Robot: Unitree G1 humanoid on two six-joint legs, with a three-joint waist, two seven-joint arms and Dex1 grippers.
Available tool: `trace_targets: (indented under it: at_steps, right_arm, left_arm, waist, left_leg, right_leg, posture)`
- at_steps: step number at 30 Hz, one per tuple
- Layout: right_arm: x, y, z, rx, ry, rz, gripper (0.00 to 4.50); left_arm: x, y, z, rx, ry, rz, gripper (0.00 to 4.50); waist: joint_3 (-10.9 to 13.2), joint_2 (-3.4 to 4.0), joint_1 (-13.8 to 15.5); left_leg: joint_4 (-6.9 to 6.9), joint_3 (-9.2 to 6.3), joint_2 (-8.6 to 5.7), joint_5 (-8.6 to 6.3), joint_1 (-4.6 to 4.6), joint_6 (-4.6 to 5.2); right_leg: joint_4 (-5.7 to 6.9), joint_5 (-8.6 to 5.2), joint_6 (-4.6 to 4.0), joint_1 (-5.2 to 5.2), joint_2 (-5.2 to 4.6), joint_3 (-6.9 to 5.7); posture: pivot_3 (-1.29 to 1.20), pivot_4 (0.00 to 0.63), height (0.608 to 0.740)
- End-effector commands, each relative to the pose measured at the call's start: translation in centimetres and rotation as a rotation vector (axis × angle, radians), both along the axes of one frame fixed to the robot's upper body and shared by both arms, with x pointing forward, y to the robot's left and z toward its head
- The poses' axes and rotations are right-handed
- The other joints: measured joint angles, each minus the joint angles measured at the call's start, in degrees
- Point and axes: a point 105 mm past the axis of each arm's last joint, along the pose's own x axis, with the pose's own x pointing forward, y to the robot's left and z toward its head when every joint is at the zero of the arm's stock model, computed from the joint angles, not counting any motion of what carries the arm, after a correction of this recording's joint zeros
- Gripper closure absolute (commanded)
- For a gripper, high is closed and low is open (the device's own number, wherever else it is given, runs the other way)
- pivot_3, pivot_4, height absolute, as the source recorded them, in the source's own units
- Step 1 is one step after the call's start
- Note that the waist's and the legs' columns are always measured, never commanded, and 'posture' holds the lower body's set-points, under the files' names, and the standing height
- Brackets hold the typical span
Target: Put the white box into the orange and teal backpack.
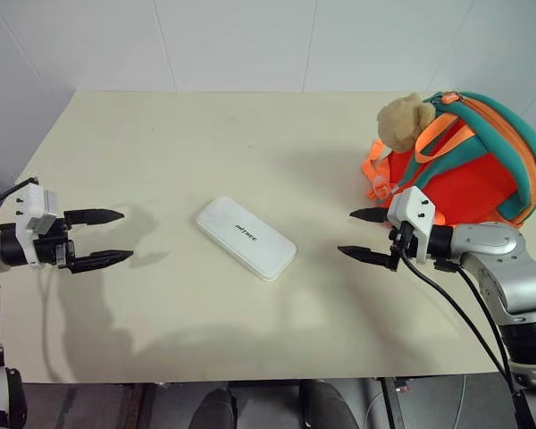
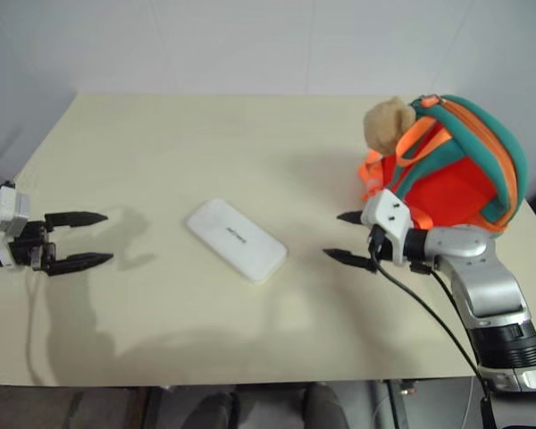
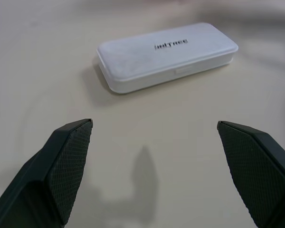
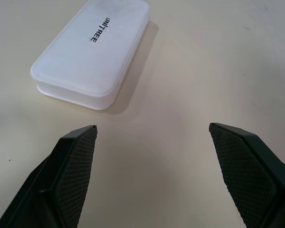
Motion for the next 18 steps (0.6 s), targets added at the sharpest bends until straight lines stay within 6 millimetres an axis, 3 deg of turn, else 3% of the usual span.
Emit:
trace_targets:
  at_steps: [1,8,18]
  right_arm:
    - [-0.1,0.5,2.2,0.03,-0.091,0.012,0.0]
    - [-0.3,0.9,2.4,0.046,-0.099,0.004,0.0]
    - [-0.6,2.0,1.2,0.007,-0.016,-0.05,0.0]
  left_arm:
    - [0.2,0.1,0.7,0.005,-0.014,-0.001,0.02]
    - [1.1,-0.5,1.3,-0.003,-0.03,0.003,0.02]
    - [2.6,0.5,0.7,0.027,-0.007,0.109,0.02]
  waist:
    - [0.0,0.0,-0.1]
    - [0.0,0.0,0.0]
    - [0.0,-0.01,-0.1]
  left_leg:
    - [0.0,0.0,0.0,0.0,0.0,0.0]
    - [0.0,0.0,0.0,0.0,-0.01,0.0]
    - [0.01,0.01,0.0,0.0,0.0,0.0]
  right_leg:
    - [0.0,0.0,0.0,0.0,0.01,0.0]
    - [0.01,0.0,0.0,-0.02,0.0,0.0]
    - [0.04,0.0,0.0,-0.03,0.01,0.0]
  posture:
    - [0.0,0.15,0.74]
    - [0.0,0.15,0.74]
    - [0.0,0.15,0.74]
